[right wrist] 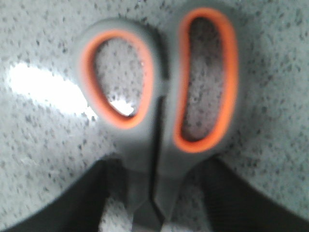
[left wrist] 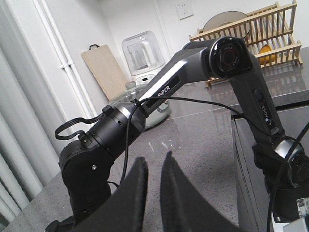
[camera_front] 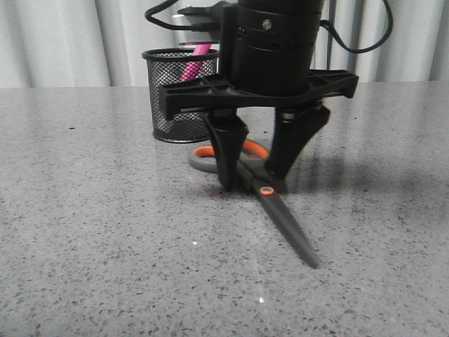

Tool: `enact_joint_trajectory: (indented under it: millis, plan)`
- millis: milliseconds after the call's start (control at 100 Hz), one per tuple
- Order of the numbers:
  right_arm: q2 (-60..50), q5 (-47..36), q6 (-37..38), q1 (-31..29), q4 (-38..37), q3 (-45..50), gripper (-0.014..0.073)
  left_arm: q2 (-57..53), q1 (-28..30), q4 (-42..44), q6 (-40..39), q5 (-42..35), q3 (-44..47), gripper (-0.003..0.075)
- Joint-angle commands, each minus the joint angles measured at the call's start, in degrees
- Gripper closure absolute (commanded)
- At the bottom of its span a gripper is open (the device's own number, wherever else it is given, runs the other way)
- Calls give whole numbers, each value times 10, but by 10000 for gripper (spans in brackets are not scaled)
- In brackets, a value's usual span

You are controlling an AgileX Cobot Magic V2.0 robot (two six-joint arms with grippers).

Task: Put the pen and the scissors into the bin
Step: 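Lift the scissors upright with the right gripper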

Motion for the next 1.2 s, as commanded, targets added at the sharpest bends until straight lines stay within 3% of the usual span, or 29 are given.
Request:
enact_joint_trajectory:
  millis: [0, 170, 360, 620, 790, 1020, 1100, 1190]
  plan:
    - [6, -14, 1, 0, 4, 1, 391, 3, -5, -34, -5, -11, -12, 677]
    - [6, -22, 1, 0, 0, 1, 669, 3, -5, -34, -5, -11, -12, 677]
    - [-20, -32, 0, 0, -20, 1, 668, 3, -5, -34, -5, -10, -12, 677]
    - [-177, -122, 0, 2, -29, 1, 668, -8, -5, -34, -5, -14, -12, 677]
    - [-241, -313, 0, 2, -77, 1, 668, -8, -5, -34, -5, -25, -12, 677]
    - [-226, -676, 0, -4, -232, 40, 665, -8, -5, -34, -5, -31, -12, 677]
    - [-208, -768, 0, -22, -229, 59, 646, -8, -5, -34, -5, -25, -12, 677]
    - [-179, -790, 0, -45, -195, 65, 642, -8, -5, -34, -13, -19, -12, 677]
